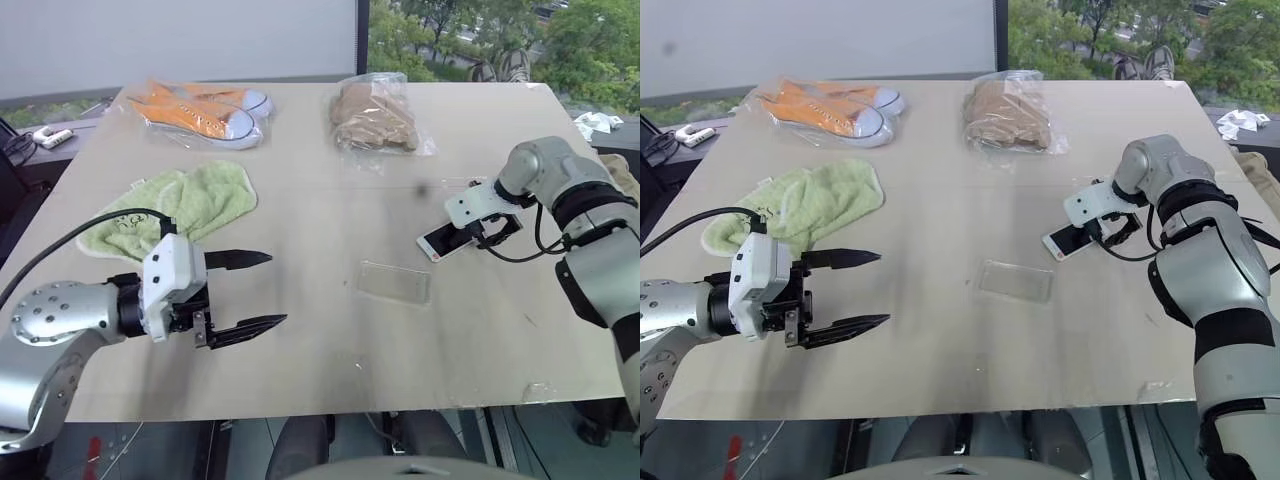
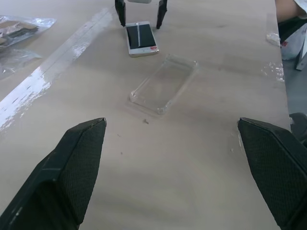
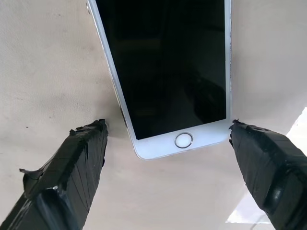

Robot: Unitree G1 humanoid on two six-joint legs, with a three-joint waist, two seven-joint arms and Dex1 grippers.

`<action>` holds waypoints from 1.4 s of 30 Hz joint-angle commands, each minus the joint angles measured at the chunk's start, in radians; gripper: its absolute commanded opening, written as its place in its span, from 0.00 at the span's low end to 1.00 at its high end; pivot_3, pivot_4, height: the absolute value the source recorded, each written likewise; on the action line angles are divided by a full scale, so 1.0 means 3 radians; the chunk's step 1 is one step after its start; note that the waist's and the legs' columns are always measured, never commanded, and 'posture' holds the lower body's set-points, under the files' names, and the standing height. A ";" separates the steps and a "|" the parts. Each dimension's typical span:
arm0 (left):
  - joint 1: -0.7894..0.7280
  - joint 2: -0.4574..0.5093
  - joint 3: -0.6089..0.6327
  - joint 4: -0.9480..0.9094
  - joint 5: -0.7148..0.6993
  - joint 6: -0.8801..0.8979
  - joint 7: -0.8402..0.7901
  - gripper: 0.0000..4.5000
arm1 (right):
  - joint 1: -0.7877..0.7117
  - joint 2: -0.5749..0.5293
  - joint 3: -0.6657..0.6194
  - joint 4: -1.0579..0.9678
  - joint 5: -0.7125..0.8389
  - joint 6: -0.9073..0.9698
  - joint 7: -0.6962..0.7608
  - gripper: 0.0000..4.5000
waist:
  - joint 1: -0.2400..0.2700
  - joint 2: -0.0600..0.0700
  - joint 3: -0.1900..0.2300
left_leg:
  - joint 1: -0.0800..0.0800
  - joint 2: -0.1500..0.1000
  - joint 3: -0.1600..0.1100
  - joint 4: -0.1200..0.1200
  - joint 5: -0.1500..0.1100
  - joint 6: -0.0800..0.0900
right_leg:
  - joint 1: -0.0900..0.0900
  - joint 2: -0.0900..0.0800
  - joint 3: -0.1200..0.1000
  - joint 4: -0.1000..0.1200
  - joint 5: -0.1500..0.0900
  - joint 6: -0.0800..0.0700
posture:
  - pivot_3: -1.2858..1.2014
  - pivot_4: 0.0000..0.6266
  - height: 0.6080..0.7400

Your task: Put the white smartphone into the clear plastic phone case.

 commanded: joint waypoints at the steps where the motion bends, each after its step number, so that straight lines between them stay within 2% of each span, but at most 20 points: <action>1: 0.0026 -0.0006 0.0111 -0.0134 0.0003 -0.0036 0.0050 1.00 | -0.0054 0.0081 0.0040 -0.0009 -0.0050 -0.0141 -0.0153 0.97 | -0.0001 0.0000 0.0000 | 0.0008 0.0000 0.0000 -0.0001 0.0000 0.0000 | 0.0007 0.0000 0.0000 0.0000 0.0000 0.0000 | 0.52 0.24 1.00; 12: 0.0043 -0.0011 0.0070 -0.0165 0.0034 -0.0063 0.0131 1.00 | -0.0103 0.0209 0.0318 0.0013 -0.0403 -0.0571 -0.0438 0.97 | -0.0068 -0.0006 -0.0004 | 0.0016 0.0001 0.0001 -0.0004 0.0000 0.0000 | 0.0011 0.0001 0.0002 0.0001 0.0000 0.0000 | 0.52 0.24 1.00; 26: 0.0203 -0.0088 0.0138 -0.0321 0.0093 -0.0070 0.0266 1.00 | -0.0130 0.0356 0.0478 0.0122 -0.0595 -0.0396 -0.0156 0.97 | -0.0043 -0.0011 -0.0007 | 0.0019 0.0001 -0.0001 -0.0004 0.0000 0.0000 | 0.0011 0.0000 0.0001 0.0001 0.0000 0.0000 | 0.52 0.24 1.00; 29: 0.0249 -0.0103 0.0157 -0.0356 0.0099 -0.0075 0.0289 1.00 | -0.0124 0.0385 0.0363 0.0132 -0.0469 -0.0294 0.0028 0.79 | -0.0031 -0.0011 -0.0007 | 0.0018 0.0001 -0.0002 -0.0004 -0.0001 0.0000 | 0.0011 0.0000 -0.0001 0.0000 0.0000 -0.0001 | 0.52 0.24 1.00; 30: 0.0257 -0.0106 0.0161 -0.0362 0.0101 -0.0076 0.0293 1.00 | -0.0123 0.0390 0.0320 0.0135 -0.0424 -0.0247 0.0097 0.68 | -0.0029 -0.0011 -0.0007 | 0.0018 0.0001 -0.0002 -0.0004 -0.0001 0.0000 | 0.0011 0.0000 -0.0001 0.0000 0.0000 -0.0001 | 0.52 0.24 1.00; 31: 0.0262 -0.0111 0.0165 -0.0369 0.0099 -0.0073 0.0304 1.00 | -0.0122 0.0392 0.0281 0.0138 -0.0384 -0.0185 0.0163 0.64 | -0.0028 -0.0011 -0.0007 | 0.0017 0.0001 -0.0002 -0.0004 -0.0001 0.0000 | 0.0011 0.0000 -0.0001 0.0000 0.0000 -0.0001 | 0.52 0.24 1.00; 34: 0.0263 -0.0117 0.0164 -0.0379 0.0103 -0.0069 0.0322 1.00 | -0.0120 0.0382 0.0233 0.0135 -0.0347 -0.0070 0.0238 0.64 | -0.0028 -0.0012 -0.0007 | 0.0018 0.0001 -0.0002 -0.0012 0.0000 0.0000 | 0.0010 0.0000 0.0000 -0.0002 0.0000 -0.0001 | 0.52 0.24 1.00; 42: 0.0183 -0.0120 0.0102 -0.0304 0.0128 -0.0094 0.0302 1.00 | -0.0153 0.0388 -0.0300 0.0114 0.0175 0.0456 0.0733 0.64 | -0.0034 -0.0008 -0.0005 | 0.0012 0.0001 0.0003 -0.0034 0.0001 -0.0003 | -0.0004 -0.0001 0.0002 -0.0006 0.0000 -0.0002 | 0.52 0.24 1.00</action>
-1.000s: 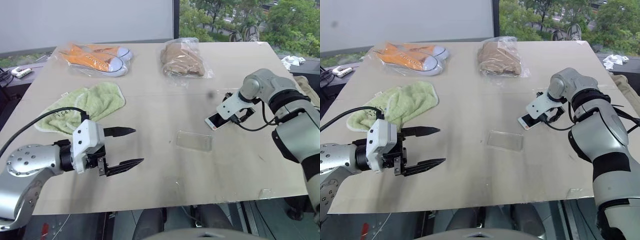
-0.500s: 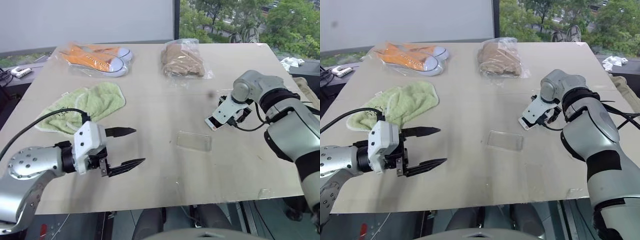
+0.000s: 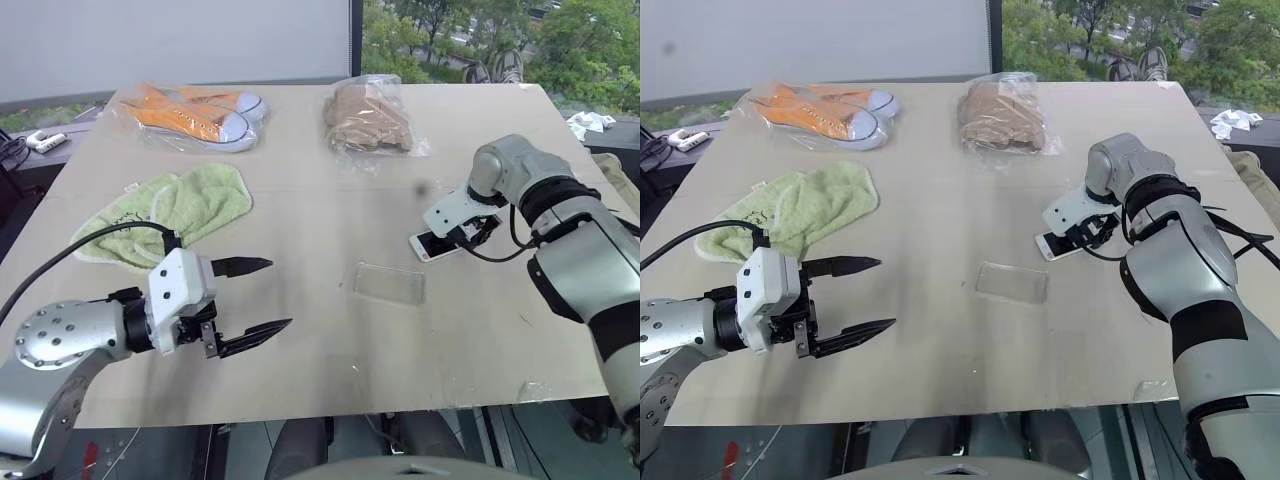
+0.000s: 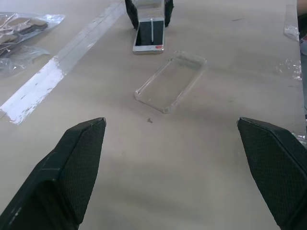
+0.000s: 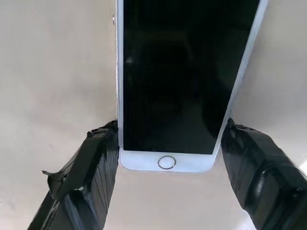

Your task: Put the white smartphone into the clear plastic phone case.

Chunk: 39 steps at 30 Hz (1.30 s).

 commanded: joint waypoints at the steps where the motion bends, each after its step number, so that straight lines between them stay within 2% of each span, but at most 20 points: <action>1: -0.0096 0.0000 0.0018 0.0019 0.0002 -0.0082 -0.0008 1.00 | -0.0036 -0.0007 -0.0275 -0.0022 0.0296 0.0250 0.0278 0.64 | 0.0001 0.0005 0.0003 | -0.0001 0.0000 0.0001 -0.0001 0.0000 0.0000 | -0.0002 0.0000 0.0000 0.0000 0.0000 0.0000 | 0.52 0.24 1.00; 11: -0.0470 0.0008 -0.0190 0.0347 0.0075 -0.0164 -0.0079 1.00 | -0.0158 -0.0256 -0.1045 -0.0173 0.1090 0.1129 0.0730 0.64 | 0.0056 0.0022 0.0014 | -0.0009 0.0000 0.0002 -0.0006 0.0000 -0.0001 | -0.0005 -0.0003 -0.0002 -0.0009 0.0000 0.0000 | 0.52 0.24 1.00; 16: -0.0600 0.0032 -0.0261 0.0530 0.0157 -0.0234 -0.0151 1.00 | -0.0068 -0.0447 -0.0793 -0.0453 0.1056 0.1026 0.0805 0.64 | 0.0064 0.0025 0.0016 | -0.0015 0.0000 0.0003 -0.0006 0.0000 0.0000 | -0.0009 -0.0004 -0.0003 -0.0012 0.0000 0.0000 | 0.52 0.24 1.00; 19: -0.0758 0.0026 -0.0366 0.0688 0.0232 -0.0290 -0.0190 1.00 | 0.0215 -0.0552 -0.0610 -0.1106 0.0994 0.1229 0.0798 0.64 | 0.0068 0.0024 0.0015 | -0.0018 0.0000 0.0004 -0.0006 0.0000 0.0000 | -0.0013 -0.0004 -0.0003 -0.0009 0.0000 0.0000 | 0.52 0.24 1.00; 22: -0.0909 0.0023 -0.0463 0.0811 0.0275 -0.0316 -0.0226 1.00 | 0.0682 -0.0648 -0.0587 -0.2231 0.1035 0.1612 0.0702 0.64 | 0.0073 0.0021 0.0013 | -0.0029 0.0000 0.0001 -0.0001 0.0001 0.0000 | -0.0022 -0.0003 -0.0007 -0.0002 0.0000 0.0001 | 0.52 0.24 1.00; 25: -0.0998 0.0025 -0.0536 0.0905 0.0321 -0.0363 -0.0295 1.00 | 0.1098 -0.0833 -0.0504 -0.3440 0.1193 0.2467 0.0791 0.64 | 0.0074 0.0022 0.0013 | -0.0054 0.0000 0.0002 0.0006 0.0001 0.0000 | -0.0044 -0.0003 -0.0006 0.0003 0.0001 0.0002 | 0.52 0.24 1.00; 27: -0.1041 0.0027 -0.0567 0.0966 0.0353 -0.0394 -0.0320 1.00 | 0.1225 -0.0955 -0.0436 -0.3985 0.1319 0.2893 0.0805 0.64 | 0.0077 0.0023 0.0014 | -0.0069 0.0000 0.0002 0.0011 0.0001 0.0001 | -0.0057 -0.0003 -0.0007 0.0007 0.0001 0.0003 | 0.52 0.24 1.00; 30: -0.1097 0.0009 -0.0620 0.1022 0.0386 -0.0427 -0.0331 1.00 | 0.1209 -0.1068 -0.0277 -0.4511 0.1299 0.3631 0.0805 0.64 | 0.0074 0.0021 0.0013 | -0.0100 0.0000 -0.0011 0.0035 0.0001 0.0001 | -0.0077 -0.0002 -0.0019 0.0006 0.0001 0.0003 | 0.52 0.24 1.00; 33: -0.1134 -0.0022 -0.0662 0.1039 0.0404 -0.0441 -0.0327 1.00 | 0.1157 -0.1190 -0.0097 -0.4891 0.1429 0.4270 0.0805 0.64 | 0.0098 0.0018 0.0011 | -0.0103 -0.0003 -0.0015 0.0043 0.0000 0.0001 | -0.0076 -0.0004 -0.0022 0.0004 0.0003 0.0005 | 0.52 0.24 1.00; 39: -0.1218 -0.0049 -0.0740 0.1091 0.0428 -0.0465 -0.0345 1.00 | 0.1247 -0.1348 0.0021 -0.5496 0.1585 0.4995 0.0634 0.64 | 0.0159 0.0017 0.0011 | -0.0102 -0.0006 -0.0021 0.0050 0.0001 0.0002 | -0.0073 -0.0005 -0.0028 0.0009 0.0004 0.0007 | 0.52 0.24 1.00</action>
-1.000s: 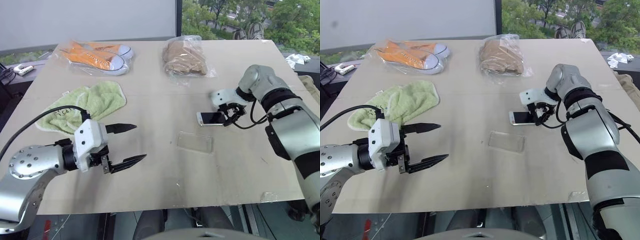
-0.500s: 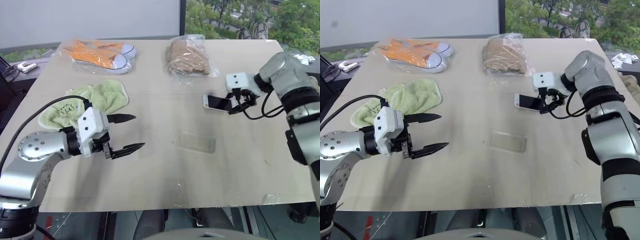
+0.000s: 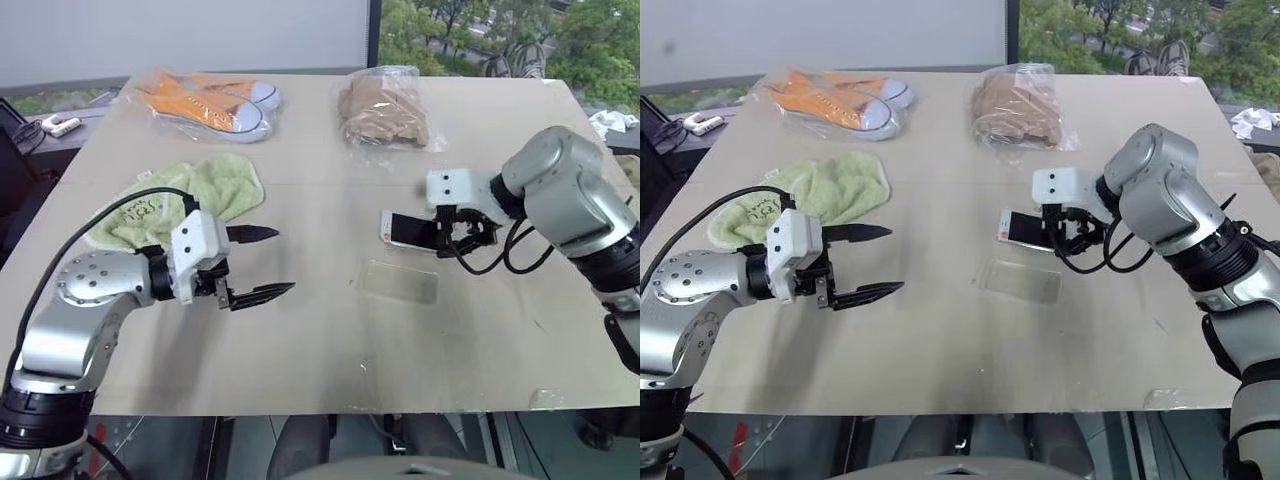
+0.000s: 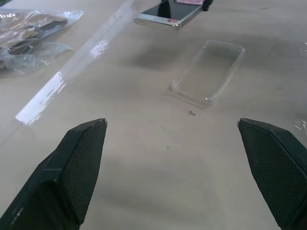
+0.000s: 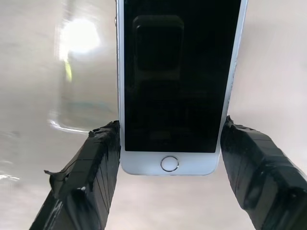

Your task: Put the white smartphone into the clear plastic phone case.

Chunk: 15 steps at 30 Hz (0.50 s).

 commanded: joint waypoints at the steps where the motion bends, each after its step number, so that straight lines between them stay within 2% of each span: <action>1: -0.0124 -0.0018 -0.0034 0.0006 0.0019 -0.0085 -0.0027 1.00 | 0.0032 -0.0135 0.0035 -0.0425 0.0070 0.0470 -0.0047 0.64 | 0.0017 -0.0001 -0.0001 | -0.0001 0.0000 -0.0002 0.0001 0.0000 0.0000 | 0.0000 0.0000 -0.0002 0.0000 0.0000 0.0000 | 0.52 0.24 1.00; 5: -0.0229 -0.0073 -0.0136 0.0080 0.0054 -0.0126 -0.0046 1.00 | 0.0222 -0.0392 0.0147 -0.1019 0.0184 0.0774 -0.0155 0.64 | 0.0029 -0.0002 -0.0001 | -0.0003 -0.0005 -0.0004 0.0001 0.0000 0.0001 | 0.0002 -0.0003 -0.0005 -0.0003 0.0000 0.0000 | 0.52 0.24 1.00; 9: -0.0300 -0.0109 -0.0188 0.0136 0.0078 -0.0159 -0.0069 1.00 | 0.0326 -0.0574 0.0322 -0.1307 0.0229 0.0902 -0.0323 0.64 | 0.0010 -0.0002 -0.0001 | -0.0004 -0.0005 -0.0004 0.0001 -0.0001 0.0001 | 0.0001 -0.0003 -0.0006 -0.0003 0.0000 0.0001 | 0.52 0.24 1.00; 15: -0.0345 -0.0147 -0.0247 0.0161 0.0094 -0.0180 -0.0072 1.00 | 0.0313 -0.0496 0.0549 -0.1386 0.0286 0.1109 -0.0699 0.64 | -0.0003 -0.0002 -0.0002 | 0.0002 -0.0005 -0.0002 0.0006 0.0000 0.0002 | 0.0003 -0.0002 -0.0004 0.0006 0.0000 0.0001 | 0.52 0.24 1.00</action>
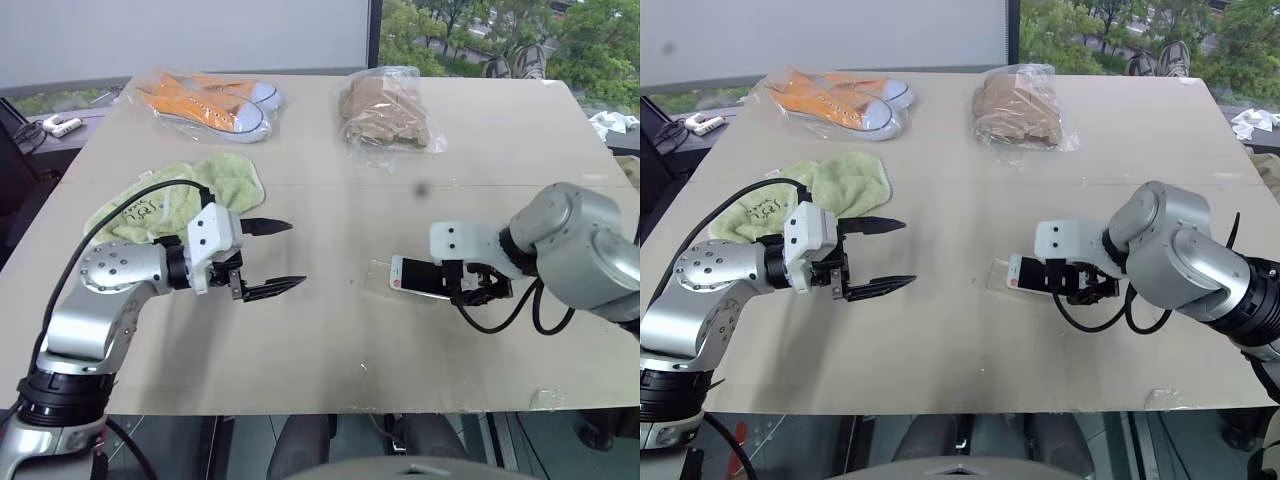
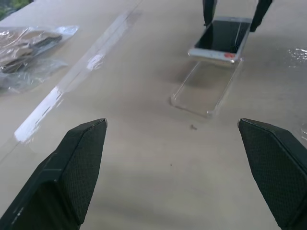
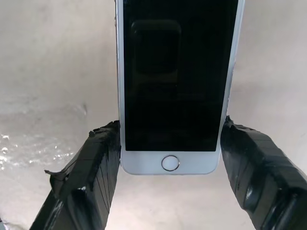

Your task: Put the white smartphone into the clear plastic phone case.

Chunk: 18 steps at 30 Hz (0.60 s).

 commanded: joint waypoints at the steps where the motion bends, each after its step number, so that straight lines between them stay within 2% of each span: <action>1: -0.0045 -0.0018 -0.0001 -0.0030 0.0011 -0.0060 -0.0012 1.00 | -0.0034 0.0079 0.0040 -0.0156 0.0058 0.0116 -0.0246 0.64 | 0.0005 -0.0002 -0.0001 | 0.0000 0.0000 0.0000 0.0001 0.0000 0.0000 | 0.0000 0.0000 0.0000 0.0000 0.0000 0.0000 | 0.52 0.24 1.00; 9: -0.0066 -0.0036 -0.0004 -0.0048 0.0031 -0.0047 -0.0010 1.00 | -0.0036 0.0136 0.0183 -0.0211 0.0248 0.0241 -0.0570 0.64 | 0.0014 -0.0002 -0.0001 | -0.0002 -0.0001 -0.0004 0.0003 0.0000 0.0000 | 0.0005 -0.0001 -0.0005 -0.0005 0.0000 0.0001 | 0.52 0.24 1.00; 11: -0.0060 -0.0035 0.0002 -0.0057 0.0029 -0.0040 -0.0007 1.00 | -0.0045 0.0130 0.0199 -0.0178 0.0289 0.0221 -0.0652 0.85 | 0.0011 -0.0002 -0.0001 | -0.0001 -0.0001 -0.0004 0.0004 0.0000 0.0000 | 0.0005 -0.0001 -0.0005 -0.0003 0.0000 0.0001 | 0.52 0.24 1.00; 13: -0.0057 -0.0032 0.0007 -0.0065 0.0027 -0.0032 -0.0004 1.00 | -0.0068 0.0126 0.0208 -0.0134 0.0323 0.0185 -0.0710 0.98 | 0.0010 -0.0002 -0.0002 | -0.0001 -0.0001 -0.0005 0.0005 0.0000 0.0000 | 0.0005 -0.0001 -0.0005 -0.0002 0.0000 0.0001 | 0.52 0.24 1.00; 18: -0.0019 -0.0022 0.0038 -0.0070 0.0021 -0.0043 -0.0009 1.00 | -0.0140 0.0137 0.0213 -0.0119 0.0470 0.0225 -0.0773 0.98 | 0.0010 -0.0002 -0.0002 | -0.0001 -0.0001 -0.0005 0.0007 0.0000 0.0000 | 0.0006 -0.0001 -0.0006 -0.0002 0.0000 0.0001 | 0.52 0.24 1.00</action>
